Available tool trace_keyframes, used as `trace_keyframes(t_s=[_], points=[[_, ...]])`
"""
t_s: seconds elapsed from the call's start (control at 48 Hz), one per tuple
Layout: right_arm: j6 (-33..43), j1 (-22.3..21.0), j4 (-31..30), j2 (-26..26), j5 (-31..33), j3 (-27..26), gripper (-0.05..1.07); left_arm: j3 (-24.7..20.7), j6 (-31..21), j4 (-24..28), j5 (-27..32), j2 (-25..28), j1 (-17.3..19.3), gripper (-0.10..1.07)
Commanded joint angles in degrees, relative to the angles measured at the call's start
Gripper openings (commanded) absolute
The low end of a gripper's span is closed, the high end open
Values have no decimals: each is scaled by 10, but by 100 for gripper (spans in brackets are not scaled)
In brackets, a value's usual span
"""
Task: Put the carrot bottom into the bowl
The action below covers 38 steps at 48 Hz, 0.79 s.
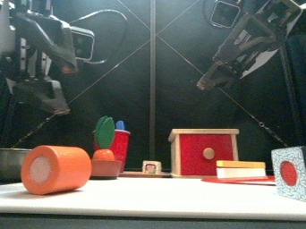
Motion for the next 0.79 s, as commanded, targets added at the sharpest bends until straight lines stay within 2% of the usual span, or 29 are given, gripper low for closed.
trace_keyframes(t_s=[0.0, 0.271, 0.771], points=[[-1, -1, 1, 4, -2, -6, 96, -18, -1, -21, 40, 22, 16, 89], [-2, 4, 0, 27, -2, -9, 96, -23, -8, -51, 4, 59, 43, 90], [-3, 4, 0, 30, -2, 0, 96, -60, -21, -59, -5, 109, 46, 90]])
